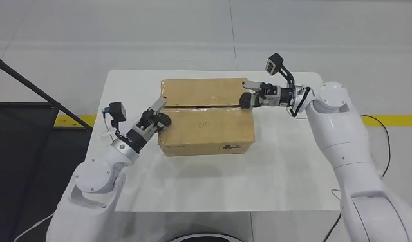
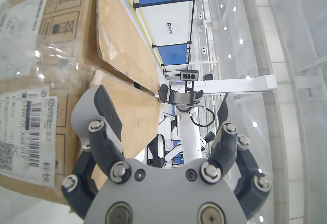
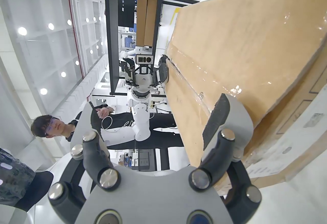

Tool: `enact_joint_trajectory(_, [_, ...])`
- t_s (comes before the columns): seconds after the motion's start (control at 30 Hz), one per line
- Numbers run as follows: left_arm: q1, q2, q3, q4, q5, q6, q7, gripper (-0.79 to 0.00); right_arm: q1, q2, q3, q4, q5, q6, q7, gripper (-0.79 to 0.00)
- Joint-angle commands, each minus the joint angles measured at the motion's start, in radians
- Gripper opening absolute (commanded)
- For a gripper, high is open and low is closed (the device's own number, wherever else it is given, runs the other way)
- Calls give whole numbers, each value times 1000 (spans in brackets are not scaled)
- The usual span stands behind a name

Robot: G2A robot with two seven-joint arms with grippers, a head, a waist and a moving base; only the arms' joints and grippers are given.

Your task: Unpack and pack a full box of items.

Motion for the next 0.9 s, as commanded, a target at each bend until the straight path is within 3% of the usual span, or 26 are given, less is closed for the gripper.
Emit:
enact_joint_trajectory(0.0, [2,0,0,-1,3,-2,2,0,-8,2,1,-10,-1,4,-5,0])
enact_joint_trajectory(0.23, [12,0,-17,-16,5,-29,43,0,-48,12,2,-55,-32,26,-41,0])
enact_joint_trajectory(0.6, [81,-6,-97,-71,16,-66,244,0,-81,23,12,-105,-62,24,-78,0])
enact_joint_trajectory(0.87, [81,-6,-97,-71,16,-66,244,0,-81,23,12,-105,-62,24,-78,0])
